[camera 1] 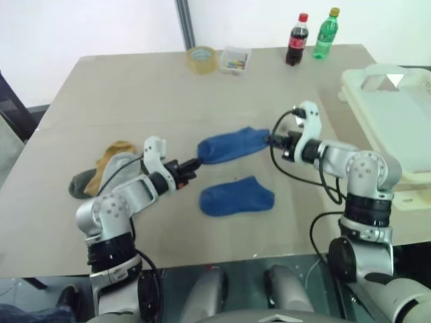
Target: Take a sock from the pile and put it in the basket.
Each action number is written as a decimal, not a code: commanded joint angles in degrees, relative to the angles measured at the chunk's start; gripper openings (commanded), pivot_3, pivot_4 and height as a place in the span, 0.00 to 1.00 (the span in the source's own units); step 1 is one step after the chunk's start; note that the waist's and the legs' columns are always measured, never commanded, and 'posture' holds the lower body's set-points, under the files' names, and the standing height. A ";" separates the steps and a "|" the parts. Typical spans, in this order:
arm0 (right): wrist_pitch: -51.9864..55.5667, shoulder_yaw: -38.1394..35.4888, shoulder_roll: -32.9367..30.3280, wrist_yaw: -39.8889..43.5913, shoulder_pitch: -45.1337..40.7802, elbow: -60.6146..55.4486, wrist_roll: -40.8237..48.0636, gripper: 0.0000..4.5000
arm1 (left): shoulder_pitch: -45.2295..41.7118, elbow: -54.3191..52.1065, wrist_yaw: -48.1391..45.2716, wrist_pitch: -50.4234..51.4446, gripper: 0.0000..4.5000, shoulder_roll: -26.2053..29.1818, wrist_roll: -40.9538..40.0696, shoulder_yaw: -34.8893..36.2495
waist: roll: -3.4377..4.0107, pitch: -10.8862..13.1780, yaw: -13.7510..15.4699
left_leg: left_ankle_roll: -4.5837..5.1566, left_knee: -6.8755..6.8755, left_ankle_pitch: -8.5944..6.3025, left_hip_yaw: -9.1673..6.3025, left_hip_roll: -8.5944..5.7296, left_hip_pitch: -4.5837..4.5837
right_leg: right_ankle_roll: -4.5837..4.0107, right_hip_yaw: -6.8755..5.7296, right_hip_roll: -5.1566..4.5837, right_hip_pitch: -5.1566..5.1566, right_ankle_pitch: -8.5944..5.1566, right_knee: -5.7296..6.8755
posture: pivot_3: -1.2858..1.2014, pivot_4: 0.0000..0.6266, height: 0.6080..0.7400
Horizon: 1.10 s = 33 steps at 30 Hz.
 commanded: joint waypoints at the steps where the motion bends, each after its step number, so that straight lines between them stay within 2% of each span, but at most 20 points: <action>1: 1.83 -2.53 1.26 -2.14 -0.91 -4.80 1.62 0.00 | -0.23 -2.13 0.15 -0.29 0.01 0.04 -2.51 0.79 | 0.00 0.00 0.00 | 0.00 0.00 0.00 0.00 0.00 0.00 | 0.00 0.00 0.01 0.00 0.00 0.01 | 0.52 0.24 1.00; 9: 12.93 -7.14 6.56 -6.37 0.98 -19.05 4.19 0.00 | 2.63 -8.14 -0.49 7.40 0.01 2.25 -15.33 6.25 | 0.01 -0.01 -0.17 | 0.00 -0.03 0.00 -0.01 0.02 -0.04 | 0.00 0.02 0.02 -0.07 0.00 -0.01 | 0.52 0.24 1.00; 14: 13.34 -6.07 6.53 -11.19 12.05 -29.20 14.33 0.00 | 8.57 -13.27 2.19 11.64 0.01 4.07 -25.13 10.22 | 0.01 -0.02 0.12 | 0.00 -0.05 0.00 -0.02 0.02 -0.06 | 0.00 -0.01 0.00 -0.08 0.00 -0.05 | 0.52 0.24 1.00; 17: 13.34 -6.58 6.82 -15.39 17.11 -31.87 20.25 0.00 | 14.76 -17.86 3.08 12.18 0.01 5.96 -29.89 9.99 | 0.01 -0.02 0.08 | 0.00 -0.06 0.00 0.02 0.03 -0.04 | 0.00 0.04 -0.02 -0.08 -0.01 -0.05 | 0.52 0.24 1.00; 26: 13.34 -5.71 6.85 -28.33 25.32 -34.47 33.71 0.00 | 25.69 -20.61 4.54 6.44 0.01 10.87 -34.22 7.71 | 0.03 -0.02 1.13 | 0.16 -0.17 -0.10 -0.06 0.09 0.55 | -0.02 -0.04 0.04 0.40 -0.01 -0.07 | 0.52 0.24 1.00; 33: 13.34 -5.48 4.36 -35.20 26.89 -33.41 41.70 0.00 | 28.36 -19.50 4.74 0.79 0.01 13.09 -33.12 5.00 | 0.03 -0.02 1.20 | 0.16 -0.21 -0.10 -0.06 0.08 0.55 | -0.03 -0.05 0.02 0.41 -0.02 -0.14 | 0.52 0.24 1.00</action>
